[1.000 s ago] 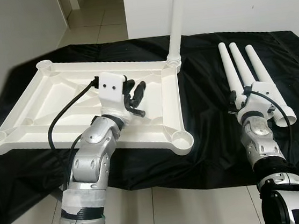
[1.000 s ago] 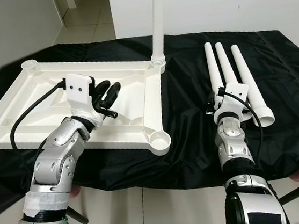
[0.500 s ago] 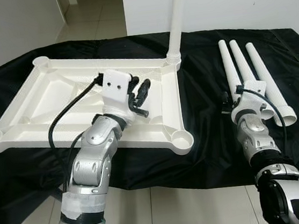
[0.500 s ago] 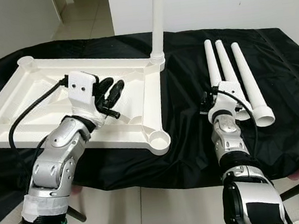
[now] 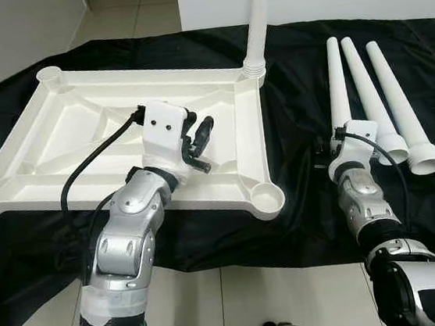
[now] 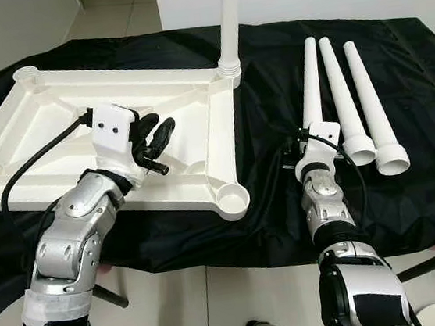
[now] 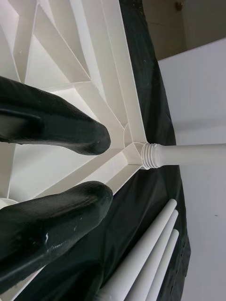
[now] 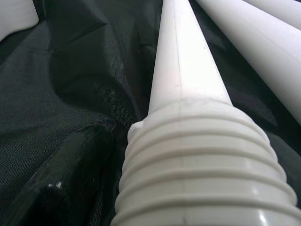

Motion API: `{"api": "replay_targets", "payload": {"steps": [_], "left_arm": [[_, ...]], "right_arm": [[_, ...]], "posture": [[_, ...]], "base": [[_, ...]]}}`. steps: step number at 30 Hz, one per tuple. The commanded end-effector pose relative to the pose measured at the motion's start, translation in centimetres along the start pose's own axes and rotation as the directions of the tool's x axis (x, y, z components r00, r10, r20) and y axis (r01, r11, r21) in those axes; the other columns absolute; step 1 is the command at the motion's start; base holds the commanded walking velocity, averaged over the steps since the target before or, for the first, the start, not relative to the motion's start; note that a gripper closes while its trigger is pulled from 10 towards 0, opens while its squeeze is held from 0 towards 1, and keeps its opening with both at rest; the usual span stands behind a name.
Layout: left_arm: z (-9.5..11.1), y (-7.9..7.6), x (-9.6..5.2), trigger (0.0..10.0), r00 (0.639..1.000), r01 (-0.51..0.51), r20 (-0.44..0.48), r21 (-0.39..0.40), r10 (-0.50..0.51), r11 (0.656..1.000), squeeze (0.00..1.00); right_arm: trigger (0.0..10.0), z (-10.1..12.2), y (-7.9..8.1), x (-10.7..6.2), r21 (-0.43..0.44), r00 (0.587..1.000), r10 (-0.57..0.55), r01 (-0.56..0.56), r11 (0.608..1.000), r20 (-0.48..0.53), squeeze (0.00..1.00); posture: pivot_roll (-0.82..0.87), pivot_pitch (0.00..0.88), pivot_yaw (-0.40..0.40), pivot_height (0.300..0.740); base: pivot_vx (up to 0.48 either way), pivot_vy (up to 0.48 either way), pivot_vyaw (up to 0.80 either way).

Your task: Building children table

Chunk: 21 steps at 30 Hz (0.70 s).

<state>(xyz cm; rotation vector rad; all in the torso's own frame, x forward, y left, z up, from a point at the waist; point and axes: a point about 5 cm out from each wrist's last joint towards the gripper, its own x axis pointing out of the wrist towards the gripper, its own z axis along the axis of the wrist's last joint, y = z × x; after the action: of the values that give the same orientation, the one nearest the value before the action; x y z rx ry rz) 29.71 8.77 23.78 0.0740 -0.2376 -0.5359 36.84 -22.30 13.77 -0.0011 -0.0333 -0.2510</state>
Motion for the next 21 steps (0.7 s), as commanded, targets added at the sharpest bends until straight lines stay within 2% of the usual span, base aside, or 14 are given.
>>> {"api": "replay_targets", "payload": {"steps": [1,5,6,7,12,20,21], "left_arm": [[-0.1,0.0,-0.1,10.0,0.999,-0.036,-0.016,0.015,0.036,0.999,0.00],[-0.1,0.0,0.0,10.0,0.999,-0.034,-0.015,0.021,0.035,0.999,0.00],[0.0,-0.1,0.1,10.0,0.999,-0.036,-0.014,0.023,0.036,0.999,0.00],[0.0,-0.1,0.2,10.0,0.999,-0.037,-0.012,0.023,0.038,0.999,0.00],[0.0,0.0,0.4,10.0,0.999,-0.049,-0.008,0.027,0.049,0.998,0.00],[-0.1,0.2,0.8,10.0,0.998,-0.058,-0.001,0.026,0.058,0.998,0.00],[-0.1,0.3,1.0,10.0,0.998,-0.063,0.003,0.023,0.063,0.998,0.00]], "right_arm": [[10.0,-1.6,-0.1,-0.4,-0.001,0.997,-0.010,0.010,1.000,-0.076,0.00],[10.0,-1.5,-0.1,-0.4,-0.008,0.997,-0.004,0.003,1.000,-0.071,0.00],[1.4,-1.5,-0.1,-0.3,-0.005,0.997,-0.002,0.001,1.000,-0.071,0.00],[0.0,-1.6,-0.2,-0.3,0.015,0.997,-0.005,0.006,1.000,-0.079,0.00],[0.0,-1.6,-0.2,-0.3,0.046,0.996,-0.005,0.009,0.999,-0.087,0.00],[0.0,-1.5,-0.3,-0.2,0.046,0.996,-0.007,0.011,0.999,-0.085,0.00],[10.0,-1.2,-0.3,-0.1,0.009,0.998,-0.005,0.005,1.000,-0.066,0.00]], "posture": [[0.10,0.212,0.058,0.740],[0.09,0.208,0.054,0.740],[0.08,0.206,0.049,0.740],[0.08,0.203,0.047,0.740],[0.06,0.190,0.039,0.740],[0.03,0.159,0.030,0.740],[0.03,0.149,0.027,0.740]], "base": [[0.000,0.000,0.00],[0.000,0.000,0.00],[0.000,0.000,0.00],[0.000,0.000,0.00],[0.000,0.000,0.00],[0.000,0.000,0.00],[0.000,0.000,0.00]]}}
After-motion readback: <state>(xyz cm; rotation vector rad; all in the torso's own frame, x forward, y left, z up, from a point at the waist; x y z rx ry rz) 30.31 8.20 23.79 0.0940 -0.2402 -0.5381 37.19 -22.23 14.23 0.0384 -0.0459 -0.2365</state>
